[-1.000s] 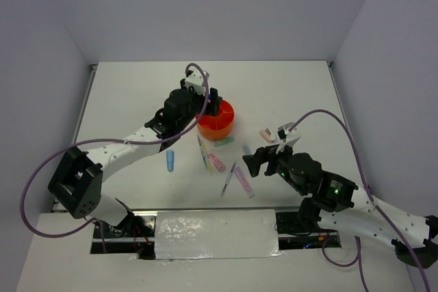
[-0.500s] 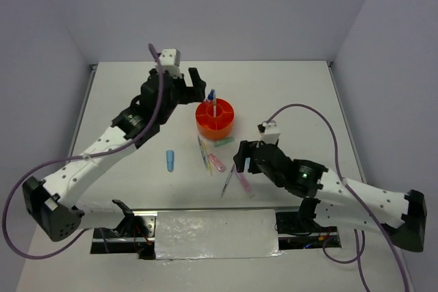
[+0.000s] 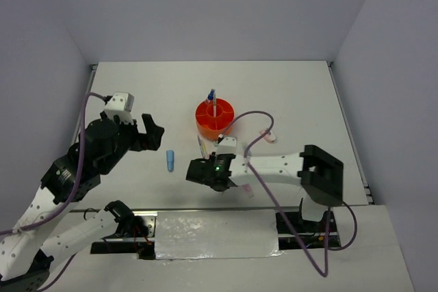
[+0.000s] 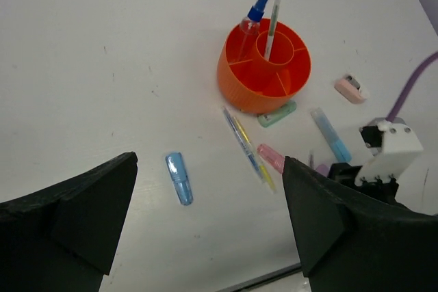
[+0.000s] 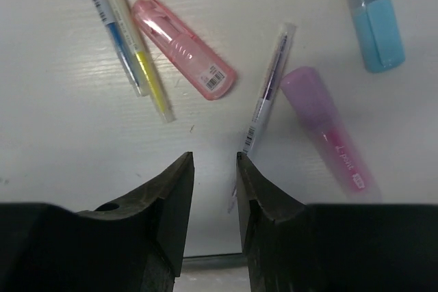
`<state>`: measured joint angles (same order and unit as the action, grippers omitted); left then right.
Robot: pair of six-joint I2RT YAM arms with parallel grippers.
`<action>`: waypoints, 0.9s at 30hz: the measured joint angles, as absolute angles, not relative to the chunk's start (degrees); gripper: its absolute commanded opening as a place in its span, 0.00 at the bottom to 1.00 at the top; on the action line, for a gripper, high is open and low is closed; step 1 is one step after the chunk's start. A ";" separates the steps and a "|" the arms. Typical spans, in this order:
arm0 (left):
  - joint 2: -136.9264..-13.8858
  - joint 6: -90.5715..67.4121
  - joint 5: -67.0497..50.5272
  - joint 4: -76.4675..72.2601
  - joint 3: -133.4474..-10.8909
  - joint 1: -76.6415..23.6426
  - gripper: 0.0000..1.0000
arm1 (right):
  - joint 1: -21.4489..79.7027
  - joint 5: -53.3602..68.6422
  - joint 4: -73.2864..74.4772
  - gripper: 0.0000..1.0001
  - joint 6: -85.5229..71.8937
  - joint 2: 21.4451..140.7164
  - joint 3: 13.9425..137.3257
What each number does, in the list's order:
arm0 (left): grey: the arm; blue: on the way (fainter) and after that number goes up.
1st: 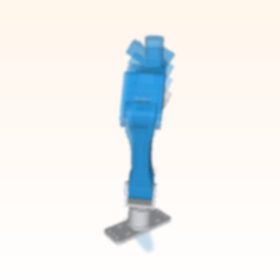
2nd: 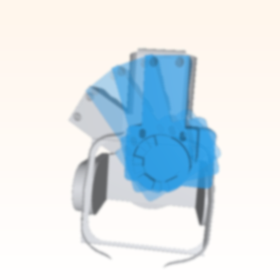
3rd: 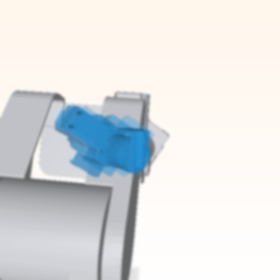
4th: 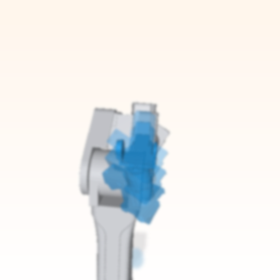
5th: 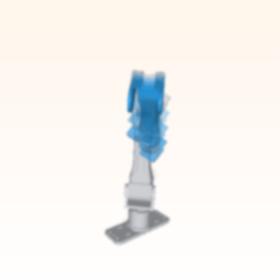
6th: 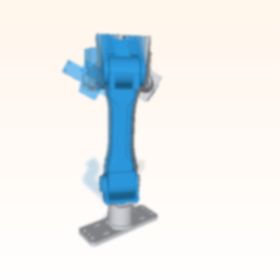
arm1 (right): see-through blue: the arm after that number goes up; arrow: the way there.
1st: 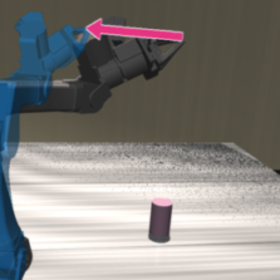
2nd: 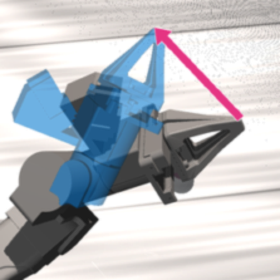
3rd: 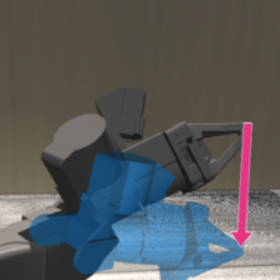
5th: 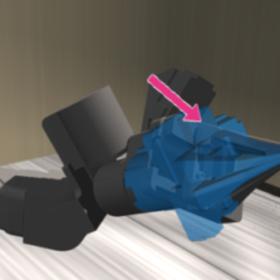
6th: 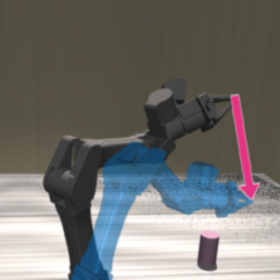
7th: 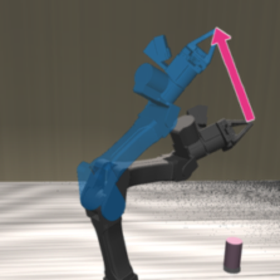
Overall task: Sort the stationery into containers
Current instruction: Pick up the pen from the center of the board.
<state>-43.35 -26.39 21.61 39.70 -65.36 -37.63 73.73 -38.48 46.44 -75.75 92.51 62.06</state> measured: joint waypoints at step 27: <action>-37.45 -22.61 9.13 34.52 -49.47 -33.28 0.99 | 71.96 -36.86 46.28 0.30 -82.56 102.89 61.12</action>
<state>-37.45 -22.61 9.13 34.52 -49.47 -33.28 71.96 -36.86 46.28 -82.56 102.89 61.12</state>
